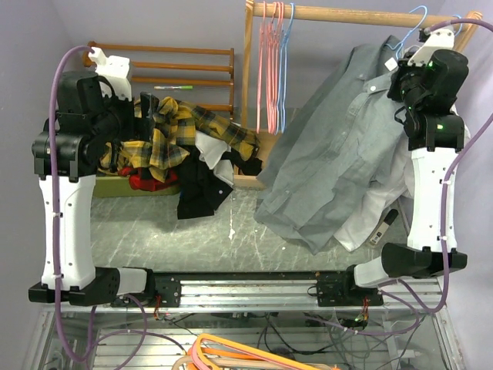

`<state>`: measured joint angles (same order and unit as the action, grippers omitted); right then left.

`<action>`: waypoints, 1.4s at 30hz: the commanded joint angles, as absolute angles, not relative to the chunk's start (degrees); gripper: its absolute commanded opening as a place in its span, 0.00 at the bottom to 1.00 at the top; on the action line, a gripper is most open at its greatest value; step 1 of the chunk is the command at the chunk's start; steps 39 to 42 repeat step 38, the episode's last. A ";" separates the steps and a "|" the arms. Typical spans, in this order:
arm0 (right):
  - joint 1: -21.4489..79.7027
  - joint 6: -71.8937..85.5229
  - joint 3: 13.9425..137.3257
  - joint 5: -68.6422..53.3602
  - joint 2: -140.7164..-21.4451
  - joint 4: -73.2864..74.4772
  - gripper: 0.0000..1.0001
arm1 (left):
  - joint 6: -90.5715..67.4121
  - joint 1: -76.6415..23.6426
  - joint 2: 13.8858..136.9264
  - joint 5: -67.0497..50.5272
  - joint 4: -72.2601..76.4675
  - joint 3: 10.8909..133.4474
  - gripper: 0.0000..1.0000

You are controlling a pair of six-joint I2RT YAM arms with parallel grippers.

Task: Place the shirt on the hanger

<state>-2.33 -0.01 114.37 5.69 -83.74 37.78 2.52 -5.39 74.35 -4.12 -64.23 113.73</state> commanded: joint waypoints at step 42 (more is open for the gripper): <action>-10.20 36.66 89.79 18.61 -54.68 37.14 1.00 | 2.06 -4.67 75.01 2.36 -57.65 105.40 0.94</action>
